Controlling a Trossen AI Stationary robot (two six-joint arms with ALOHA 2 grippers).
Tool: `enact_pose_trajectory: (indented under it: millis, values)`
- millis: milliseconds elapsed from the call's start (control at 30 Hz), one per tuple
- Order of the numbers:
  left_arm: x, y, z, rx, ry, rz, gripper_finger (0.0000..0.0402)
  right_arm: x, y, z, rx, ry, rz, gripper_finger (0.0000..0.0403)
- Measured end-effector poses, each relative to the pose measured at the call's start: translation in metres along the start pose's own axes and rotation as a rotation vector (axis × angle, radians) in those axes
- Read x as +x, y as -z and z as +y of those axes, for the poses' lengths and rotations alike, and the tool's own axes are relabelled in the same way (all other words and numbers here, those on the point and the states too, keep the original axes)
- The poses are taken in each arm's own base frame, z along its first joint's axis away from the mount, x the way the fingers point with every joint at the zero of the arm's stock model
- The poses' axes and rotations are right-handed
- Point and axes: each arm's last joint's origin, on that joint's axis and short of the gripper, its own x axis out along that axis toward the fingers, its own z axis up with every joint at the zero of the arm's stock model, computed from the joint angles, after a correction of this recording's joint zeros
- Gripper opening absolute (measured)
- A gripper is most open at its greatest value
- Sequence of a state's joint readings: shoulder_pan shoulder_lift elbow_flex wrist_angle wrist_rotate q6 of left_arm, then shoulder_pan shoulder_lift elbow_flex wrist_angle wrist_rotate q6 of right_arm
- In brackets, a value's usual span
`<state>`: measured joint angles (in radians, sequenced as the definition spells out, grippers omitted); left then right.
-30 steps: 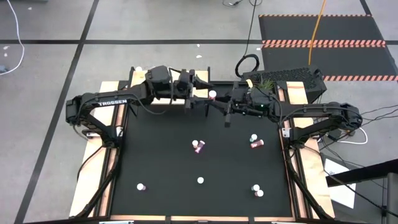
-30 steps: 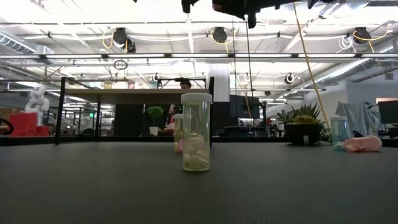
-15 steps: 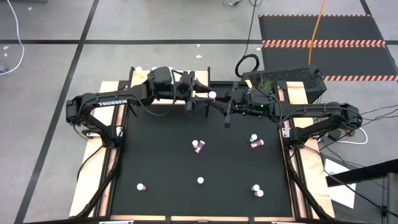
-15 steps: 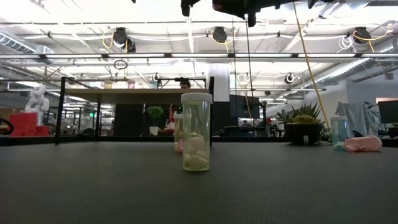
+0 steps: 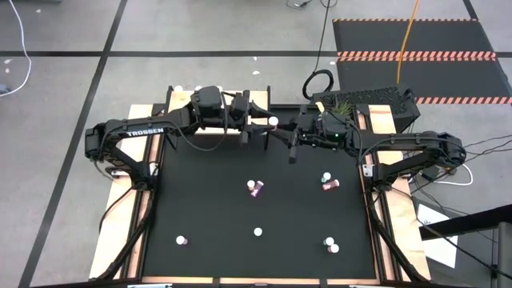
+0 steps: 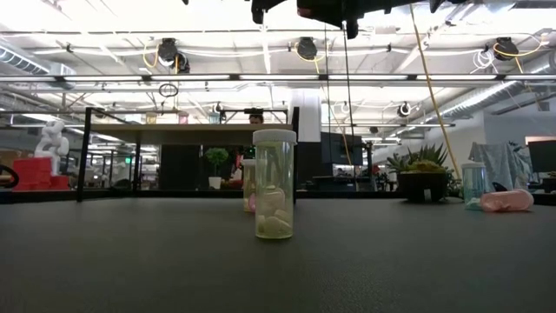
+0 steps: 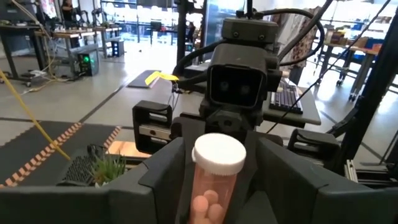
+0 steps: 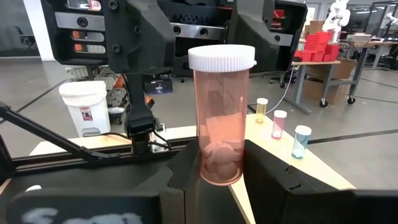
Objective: Pick and place medicine bottles onto shelf by color
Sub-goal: Put the bottom left orange medicine bottle on the shelf
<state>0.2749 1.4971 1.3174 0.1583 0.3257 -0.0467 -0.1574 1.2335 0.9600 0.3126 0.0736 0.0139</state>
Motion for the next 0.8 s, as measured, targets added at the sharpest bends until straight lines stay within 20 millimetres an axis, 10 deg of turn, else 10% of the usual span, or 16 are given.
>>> enact_pose_trajectory:
  millis: [800]
  values:
    - [0.0001, 0.0007, 0.0004, 0.010, -0.011, 0.005, 0.0136, 0.0000, 0.0005, -0.0005, -0.001, 0.003, 0.005, 0.0099]
